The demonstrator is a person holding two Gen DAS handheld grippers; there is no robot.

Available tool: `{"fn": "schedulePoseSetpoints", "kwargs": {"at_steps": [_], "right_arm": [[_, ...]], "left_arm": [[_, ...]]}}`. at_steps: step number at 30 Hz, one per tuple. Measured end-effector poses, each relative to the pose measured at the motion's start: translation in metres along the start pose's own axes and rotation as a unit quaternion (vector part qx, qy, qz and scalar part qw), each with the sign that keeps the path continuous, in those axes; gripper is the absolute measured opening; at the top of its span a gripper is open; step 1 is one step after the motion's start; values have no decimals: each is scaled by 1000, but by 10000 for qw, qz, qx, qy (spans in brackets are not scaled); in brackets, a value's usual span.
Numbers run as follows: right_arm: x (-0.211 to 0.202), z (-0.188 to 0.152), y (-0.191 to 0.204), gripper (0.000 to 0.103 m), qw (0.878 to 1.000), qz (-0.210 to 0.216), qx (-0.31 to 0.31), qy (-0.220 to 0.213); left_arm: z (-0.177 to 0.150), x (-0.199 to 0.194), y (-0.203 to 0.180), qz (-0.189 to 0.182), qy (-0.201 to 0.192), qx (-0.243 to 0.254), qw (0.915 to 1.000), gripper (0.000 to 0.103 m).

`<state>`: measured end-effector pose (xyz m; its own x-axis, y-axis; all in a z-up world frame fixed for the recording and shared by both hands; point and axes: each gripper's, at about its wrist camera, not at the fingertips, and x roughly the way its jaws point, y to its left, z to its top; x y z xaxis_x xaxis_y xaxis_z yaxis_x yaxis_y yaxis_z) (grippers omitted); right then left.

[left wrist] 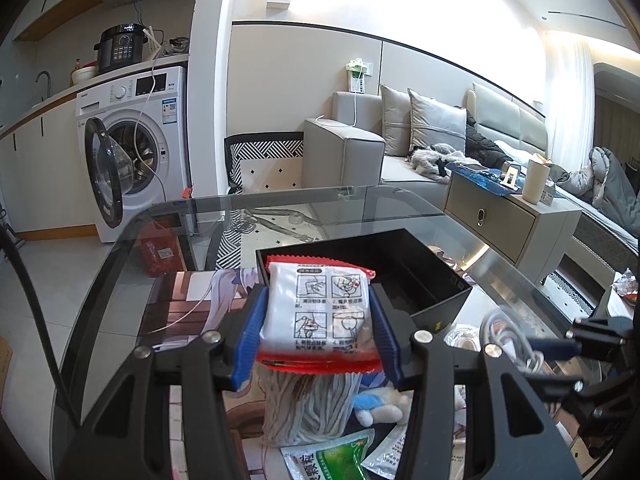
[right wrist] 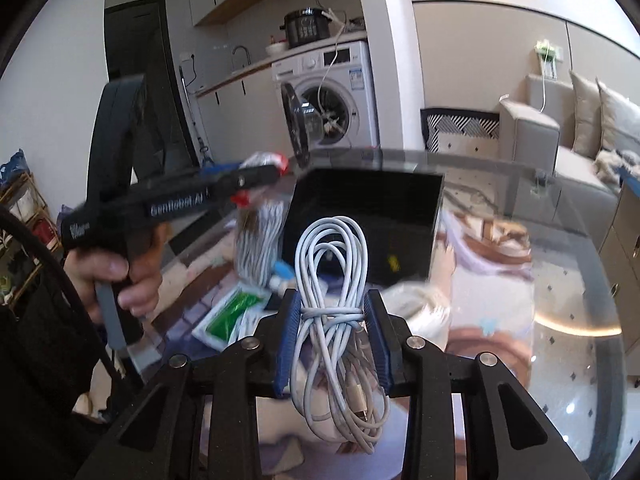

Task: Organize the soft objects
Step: 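Lift and carry the packet with the left tool while the right tool carries the cable to the black box, then open the left tool to drop the packet while the right tool releases the cable into the box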

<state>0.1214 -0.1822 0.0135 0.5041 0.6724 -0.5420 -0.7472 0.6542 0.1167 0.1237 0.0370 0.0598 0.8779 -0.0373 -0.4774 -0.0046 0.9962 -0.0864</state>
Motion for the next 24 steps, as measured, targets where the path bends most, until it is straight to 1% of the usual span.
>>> {"fn": "schedulePoseSetpoints", "kwargs": {"at_steps": [7, 11, 21, 23, 24], "right_arm": [[9, 33, -6, 33, 9996, -116, -16, -260], [19, 48, -11, 33, 9994, -144, 16, -324], [53, 80, -20, 33, 9991, -240, 168, -300], [58, 85, -25, 33, 9988, -259, 221, -347], [60, 86, -27, 33, 9987, -275, 245, -358]], "left_arm": [[8, 9, 3, -25, -35, -19, 10000, 49], [13, 17, 4, -49, -43, -25, 10000, 49], [26, 40, 4, -97, 9, 4, 10000, 49], [29, 46, 4, -97, 35, 17, 9999, 46], [30, 49, 4, -110, 56, 8, 9999, 46]]}}
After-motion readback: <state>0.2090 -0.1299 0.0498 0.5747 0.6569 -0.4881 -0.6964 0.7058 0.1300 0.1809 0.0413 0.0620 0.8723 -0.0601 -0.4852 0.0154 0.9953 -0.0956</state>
